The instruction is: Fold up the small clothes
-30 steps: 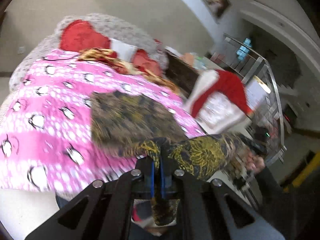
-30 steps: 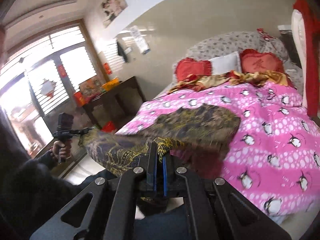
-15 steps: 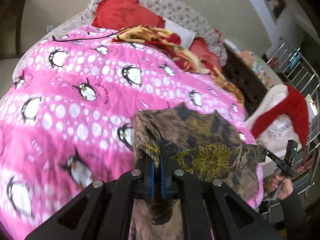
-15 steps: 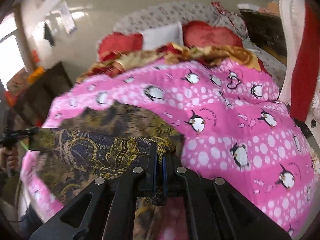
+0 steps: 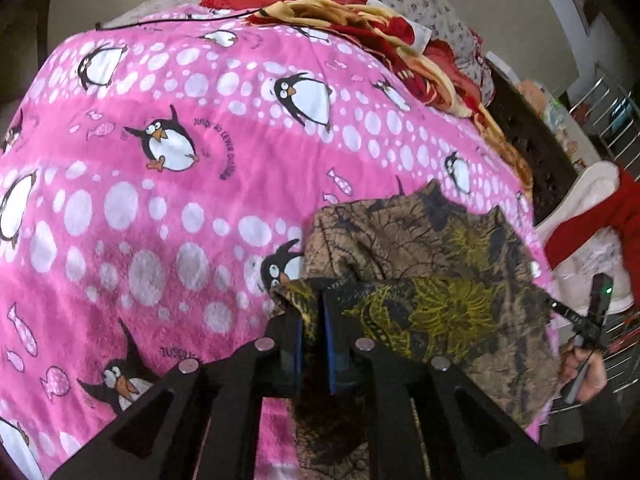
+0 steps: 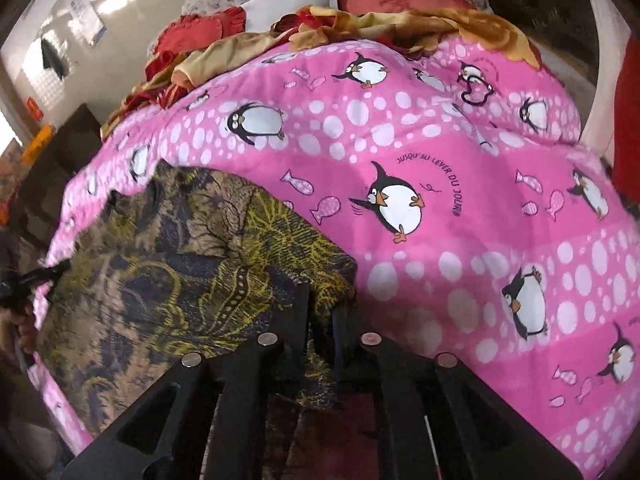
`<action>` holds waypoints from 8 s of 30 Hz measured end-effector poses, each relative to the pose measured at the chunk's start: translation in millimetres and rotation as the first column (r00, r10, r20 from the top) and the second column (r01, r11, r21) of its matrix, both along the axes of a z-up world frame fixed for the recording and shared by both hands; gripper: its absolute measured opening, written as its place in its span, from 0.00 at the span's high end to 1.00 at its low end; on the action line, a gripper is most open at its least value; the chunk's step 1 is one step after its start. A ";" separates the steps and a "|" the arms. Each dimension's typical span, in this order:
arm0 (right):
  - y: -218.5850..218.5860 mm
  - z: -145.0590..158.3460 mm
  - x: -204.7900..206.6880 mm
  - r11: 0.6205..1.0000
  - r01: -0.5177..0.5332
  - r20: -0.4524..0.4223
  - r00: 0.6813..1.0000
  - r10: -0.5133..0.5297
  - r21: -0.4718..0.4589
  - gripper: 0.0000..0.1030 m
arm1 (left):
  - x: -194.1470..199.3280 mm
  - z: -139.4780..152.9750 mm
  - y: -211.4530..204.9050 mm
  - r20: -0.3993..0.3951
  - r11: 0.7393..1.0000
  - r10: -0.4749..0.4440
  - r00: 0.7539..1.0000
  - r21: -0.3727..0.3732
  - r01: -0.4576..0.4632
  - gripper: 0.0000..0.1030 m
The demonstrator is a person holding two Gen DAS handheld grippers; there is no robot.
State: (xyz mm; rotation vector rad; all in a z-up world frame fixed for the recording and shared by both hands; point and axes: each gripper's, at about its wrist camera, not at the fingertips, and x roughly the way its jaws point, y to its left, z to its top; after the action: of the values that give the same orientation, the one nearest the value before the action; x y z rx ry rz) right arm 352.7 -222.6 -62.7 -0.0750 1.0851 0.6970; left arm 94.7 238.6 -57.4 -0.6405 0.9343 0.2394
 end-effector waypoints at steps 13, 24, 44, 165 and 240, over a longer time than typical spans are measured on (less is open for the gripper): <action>-30.9 74.8 -92.2 0.991 -0.028 0.154 0.988 0.007 0.129 0.86 | -100.0 61.7 -111.0 0.151 0.946 -0.051 0.987 0.323 0.000 0.85; -24.9 -2.4 -151.2 0.995 -0.035 0.130 0.990 0.048 -0.097 0.81 | -128.6 7.3 -104.5 0.016 0.963 0.062 0.998 0.261 -0.064 0.92; 71.2 11.9 -25.2 0.990 -0.050 0.120 0.991 0.067 -0.134 0.76 | 39.0 18.8 -57.8 -0.061 0.968 0.096 0.994 0.236 -0.079 0.86; 156.7 -21.7 -193.3 0.976 -0.133 0.353 0.916 0.188 -0.175 0.55 | -130.8 -20.9 -81.8 0.175 0.899 0.299 0.938 -0.381 -0.216 0.53; 164.9 37.7 9.9 0.896 -0.423 -0.108 0.905 0.411 -0.132 1.00 | 22.5 65.9 -356.6 0.216 0.868 -0.472 0.855 0.286 0.407 0.92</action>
State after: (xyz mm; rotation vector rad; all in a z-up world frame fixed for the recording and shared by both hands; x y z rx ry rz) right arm 362.6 -57.8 -25.0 -0.4274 1.2103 1.0084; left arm 117.2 -118.0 8.6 -0.2198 0.7406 -0.1553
